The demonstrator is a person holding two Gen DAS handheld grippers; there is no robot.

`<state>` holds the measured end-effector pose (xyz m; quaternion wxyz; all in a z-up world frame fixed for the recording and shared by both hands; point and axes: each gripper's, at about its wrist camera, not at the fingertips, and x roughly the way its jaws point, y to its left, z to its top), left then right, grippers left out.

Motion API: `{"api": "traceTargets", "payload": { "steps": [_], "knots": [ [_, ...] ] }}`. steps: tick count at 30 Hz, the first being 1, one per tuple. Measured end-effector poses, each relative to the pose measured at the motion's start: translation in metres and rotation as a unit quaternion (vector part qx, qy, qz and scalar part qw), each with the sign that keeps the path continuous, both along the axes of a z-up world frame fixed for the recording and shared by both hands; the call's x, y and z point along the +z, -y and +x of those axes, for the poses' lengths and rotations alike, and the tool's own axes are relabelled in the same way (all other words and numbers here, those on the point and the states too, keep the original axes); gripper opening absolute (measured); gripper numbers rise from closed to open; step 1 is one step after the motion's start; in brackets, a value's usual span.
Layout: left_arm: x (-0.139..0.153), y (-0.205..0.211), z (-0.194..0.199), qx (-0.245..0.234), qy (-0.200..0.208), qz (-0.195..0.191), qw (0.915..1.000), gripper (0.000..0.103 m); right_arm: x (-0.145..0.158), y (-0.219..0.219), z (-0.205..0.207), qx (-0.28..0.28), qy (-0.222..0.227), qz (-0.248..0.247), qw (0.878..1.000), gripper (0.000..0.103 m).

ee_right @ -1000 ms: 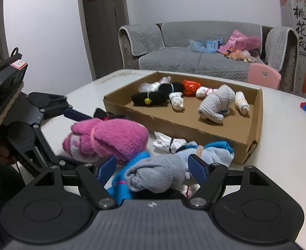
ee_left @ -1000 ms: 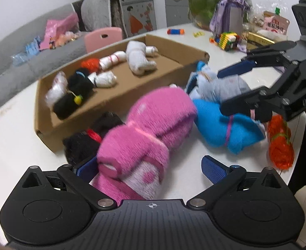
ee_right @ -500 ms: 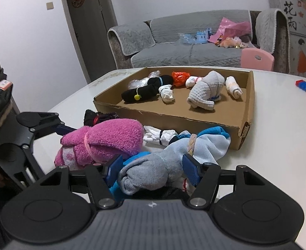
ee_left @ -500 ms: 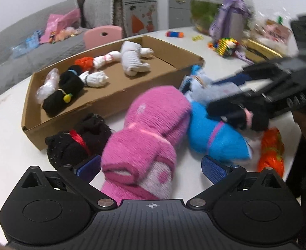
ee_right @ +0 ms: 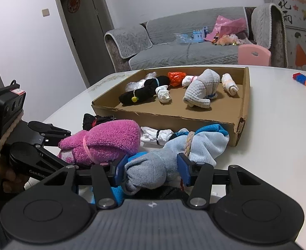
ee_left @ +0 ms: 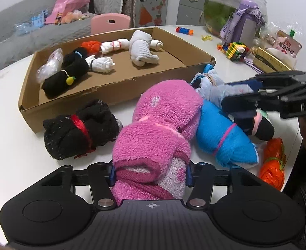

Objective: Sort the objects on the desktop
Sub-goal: 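Grasp the pink fuzzy sock with the left tool while the right tool grasps the grey sock, then carry both held socks over the cardboard box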

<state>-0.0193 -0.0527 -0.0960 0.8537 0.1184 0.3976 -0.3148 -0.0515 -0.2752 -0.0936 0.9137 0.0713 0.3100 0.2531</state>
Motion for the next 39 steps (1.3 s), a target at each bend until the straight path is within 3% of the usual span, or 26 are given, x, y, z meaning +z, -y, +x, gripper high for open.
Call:
{"api": "traceTargets", "payload": {
  "steps": [5, 13, 27, 39],
  "knots": [
    [0.012, -0.005, -0.01, -0.002, 0.012, -0.003, 0.9999, 0.061, 0.005, 0.012, 0.002, 0.0, -0.009, 0.035, 0.999, 0.047],
    [0.056, -0.012, -0.024, -0.005, 0.052, -0.008, 0.9986, 0.061, 0.03, 0.042, 0.005, -0.005, -0.008, 0.097, 0.995, 0.047],
    [0.131, -0.027, 0.007, 0.017, 0.101, -0.013, 0.9947, 0.061, 0.084, 0.089, 0.034, -0.023, 0.018, 0.134, 0.991, 0.047],
    [0.151, 0.0, 0.04, 0.012, 0.107, -0.022, 0.9939, 0.061, 0.111, 0.09, 0.074, -0.018, 0.033, 0.144, 0.989, 0.047]
  ]
}}
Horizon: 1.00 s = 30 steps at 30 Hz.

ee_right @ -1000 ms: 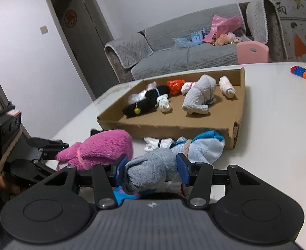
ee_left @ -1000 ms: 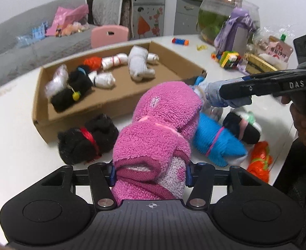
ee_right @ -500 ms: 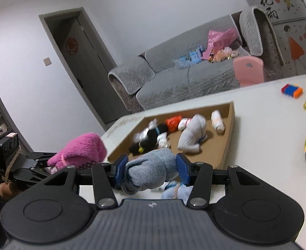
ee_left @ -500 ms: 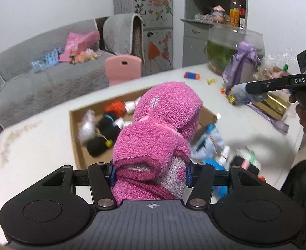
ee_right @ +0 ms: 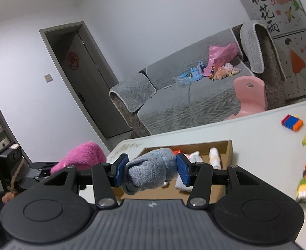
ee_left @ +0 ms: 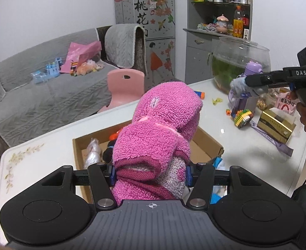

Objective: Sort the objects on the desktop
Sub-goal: 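Carry both held socks over the cardboard box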

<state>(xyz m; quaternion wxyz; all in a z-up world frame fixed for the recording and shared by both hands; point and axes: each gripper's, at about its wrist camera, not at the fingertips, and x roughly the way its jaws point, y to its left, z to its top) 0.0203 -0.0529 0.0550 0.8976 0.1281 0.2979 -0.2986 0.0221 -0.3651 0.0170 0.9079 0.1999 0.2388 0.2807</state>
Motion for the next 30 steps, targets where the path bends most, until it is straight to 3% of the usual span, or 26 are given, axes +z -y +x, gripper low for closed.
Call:
{"api": "traceTargets", "payload": {
  "steps": [10, 21, 26, 30],
  "knots": [
    [0.011, 0.027, 0.043, 0.005, -0.012, -0.015, 0.9998, 0.061, 0.006, -0.011, 0.042, 0.016, -0.016, 0.002, 1.0, 0.047],
    [-0.017, 0.048, 0.089, 0.03, -0.062, -0.029, 0.9972, 0.061, -0.004, -0.02, 0.063, 0.027, -0.034, -0.006, 0.999, 0.047],
    [-0.033, 0.045, 0.111, 0.066, -0.105, -0.051, 0.991, 0.061, -0.011, -0.021, 0.07, 0.022, -0.047, -0.011, 0.999, 0.047],
    [-0.049, 0.039, 0.127, 0.108, -0.151, -0.072, 0.98, 0.061, -0.02, -0.021, 0.076, 0.018, -0.06, -0.014, 0.998, 0.047]
  ]
}}
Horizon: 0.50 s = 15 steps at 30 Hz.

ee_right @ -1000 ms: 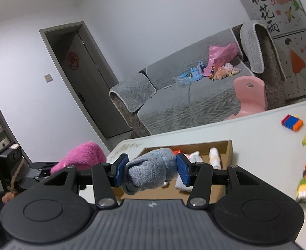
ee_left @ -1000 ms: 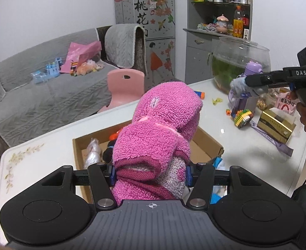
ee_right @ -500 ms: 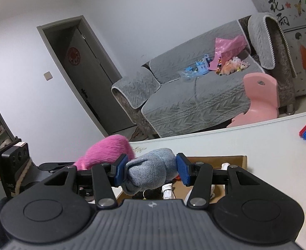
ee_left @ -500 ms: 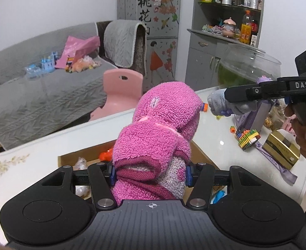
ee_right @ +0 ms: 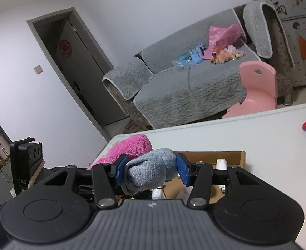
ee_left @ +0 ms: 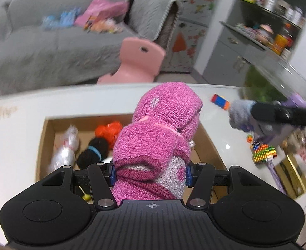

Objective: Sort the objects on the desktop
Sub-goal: 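Carry both held socks over the cardboard box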

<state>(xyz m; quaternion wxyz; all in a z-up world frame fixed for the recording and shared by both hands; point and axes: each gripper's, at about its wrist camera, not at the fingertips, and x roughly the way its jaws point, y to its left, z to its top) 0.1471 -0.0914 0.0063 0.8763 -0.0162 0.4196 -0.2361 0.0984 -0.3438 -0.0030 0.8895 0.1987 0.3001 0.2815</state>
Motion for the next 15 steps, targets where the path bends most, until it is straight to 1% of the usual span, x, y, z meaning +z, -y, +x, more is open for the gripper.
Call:
{"api": "traceTargets", "payload": {
  "steps": [3, 8, 10, 12, 15],
  "knots": [
    [-0.01, -0.001, 0.007, 0.022, -0.026, -0.009, 0.9994, 0.061, -0.007, -0.001, 0.004, -0.002, -0.01, -0.003, 1.0, 0.047],
    [-0.026, 0.006, 0.012, 0.037, -0.051, -0.02, 0.9978, 0.061, -0.017, -0.003, 0.008, -0.007, -0.022, -0.012, 1.0, 0.047],
    [-0.034, 0.007, 0.015, 0.051, -0.066, -0.023, 0.9963, 0.061, -0.021, -0.004, 0.009, -0.008, -0.027, -0.017, 0.999, 0.047],
    [-0.042, 0.01, 0.019, 0.061, -0.085, -0.037, 0.9938, 0.061, -0.026, -0.004, 0.01, -0.008, -0.031, -0.021, 0.999, 0.047],
    [-0.051, 0.013, 0.023, 0.074, -0.097, -0.038, 0.9918, 0.061, -0.031, -0.003, 0.01, -0.007, -0.036, -0.021, 0.999, 0.047]
  ]
}}
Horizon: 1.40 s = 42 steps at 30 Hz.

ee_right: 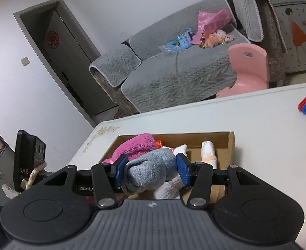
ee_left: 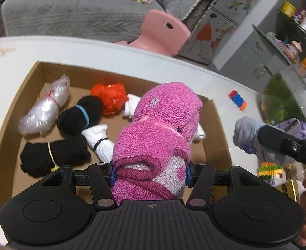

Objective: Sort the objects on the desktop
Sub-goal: 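Carry both held socks over the cardboard box, then open both tools to drop the pink and grey socks into the box, then move both tools back to the sock pile on the table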

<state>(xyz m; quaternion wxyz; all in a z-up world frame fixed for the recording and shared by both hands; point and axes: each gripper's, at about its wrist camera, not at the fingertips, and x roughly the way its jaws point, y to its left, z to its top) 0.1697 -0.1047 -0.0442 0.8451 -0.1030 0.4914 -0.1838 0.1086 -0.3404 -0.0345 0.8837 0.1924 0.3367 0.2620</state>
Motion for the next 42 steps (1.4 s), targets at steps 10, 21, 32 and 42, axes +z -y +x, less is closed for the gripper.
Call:
{"api": "traceTargets", "payload": {
  "steps": [10, 21, 32, 42],
  "knots": [
    [-0.023, 0.002, 0.012, 0.053, -0.045, -0.041, 0.9967, 0.062, -0.018, -0.004, 0.007, -0.01, -0.011, -0.036, 0.999, 0.047],
    [-0.038, 0.008, 0.009, 0.06, -0.059, -0.056, 0.9949, 0.071, -0.045, -0.042, 0.005, 0.005, 0.026, -0.221, 0.975, 0.047],
    [-0.028, 0.009, -0.012, 0.024, -0.039, -0.03, 0.9985, 0.089, -0.054, -0.056, -0.012, 0.015, 0.054, -0.288, 0.956, 0.053],
    [0.023, -0.019, -0.064, -0.033, 0.054, -0.007, 0.998, 0.096, -0.014, -0.039, -0.052, -0.027, 0.1, -0.259, 0.96, 0.069]
  ]
}}
